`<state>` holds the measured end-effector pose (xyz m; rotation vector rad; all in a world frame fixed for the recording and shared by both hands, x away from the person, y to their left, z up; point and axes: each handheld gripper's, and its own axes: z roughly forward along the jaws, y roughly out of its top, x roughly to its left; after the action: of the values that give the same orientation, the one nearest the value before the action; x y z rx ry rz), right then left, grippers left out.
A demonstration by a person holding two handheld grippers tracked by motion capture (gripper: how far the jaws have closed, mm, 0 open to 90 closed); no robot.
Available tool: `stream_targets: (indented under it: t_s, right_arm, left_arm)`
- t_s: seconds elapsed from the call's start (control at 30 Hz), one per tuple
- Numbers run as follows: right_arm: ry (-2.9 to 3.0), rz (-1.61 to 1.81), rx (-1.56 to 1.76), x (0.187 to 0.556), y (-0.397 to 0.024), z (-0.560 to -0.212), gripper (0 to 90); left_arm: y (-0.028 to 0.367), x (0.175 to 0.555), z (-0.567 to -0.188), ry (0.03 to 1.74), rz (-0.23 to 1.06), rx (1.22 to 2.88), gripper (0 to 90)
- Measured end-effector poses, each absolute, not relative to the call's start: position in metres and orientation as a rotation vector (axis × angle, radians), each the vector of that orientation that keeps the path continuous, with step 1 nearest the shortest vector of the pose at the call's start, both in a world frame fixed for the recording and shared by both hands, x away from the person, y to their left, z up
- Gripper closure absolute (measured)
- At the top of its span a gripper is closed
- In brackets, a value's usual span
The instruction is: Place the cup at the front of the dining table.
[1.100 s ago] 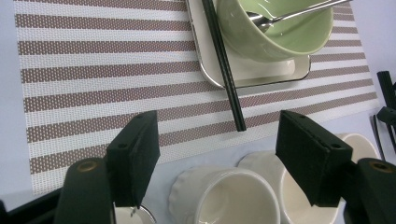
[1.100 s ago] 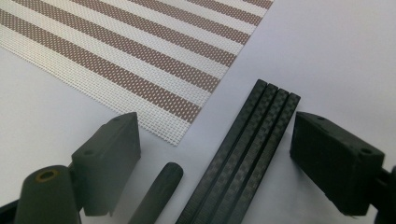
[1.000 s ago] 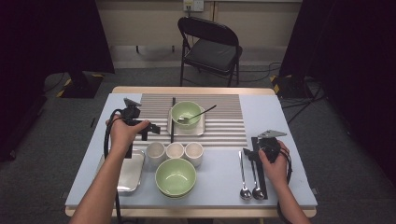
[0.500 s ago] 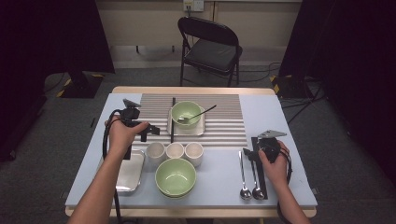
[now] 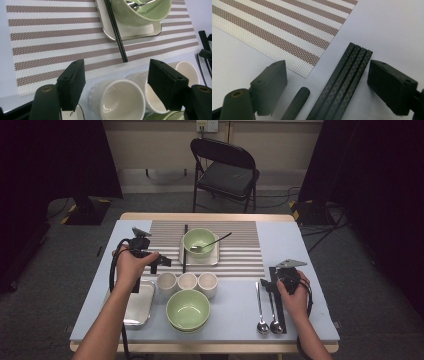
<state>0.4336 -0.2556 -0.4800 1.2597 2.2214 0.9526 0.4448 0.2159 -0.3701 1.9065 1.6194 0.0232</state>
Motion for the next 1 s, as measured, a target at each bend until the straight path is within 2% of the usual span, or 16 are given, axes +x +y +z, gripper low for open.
stream_targets:
  t_s: [1.0]
  right_arm:
    - [2.220, 0.952, 1.260, 0.4334, -0.2554, -0.4800, 15.1]
  left_arm:
    - [0.2214, 0.4382, -0.3749, 1.621, 0.028, 1.927, 30.6]
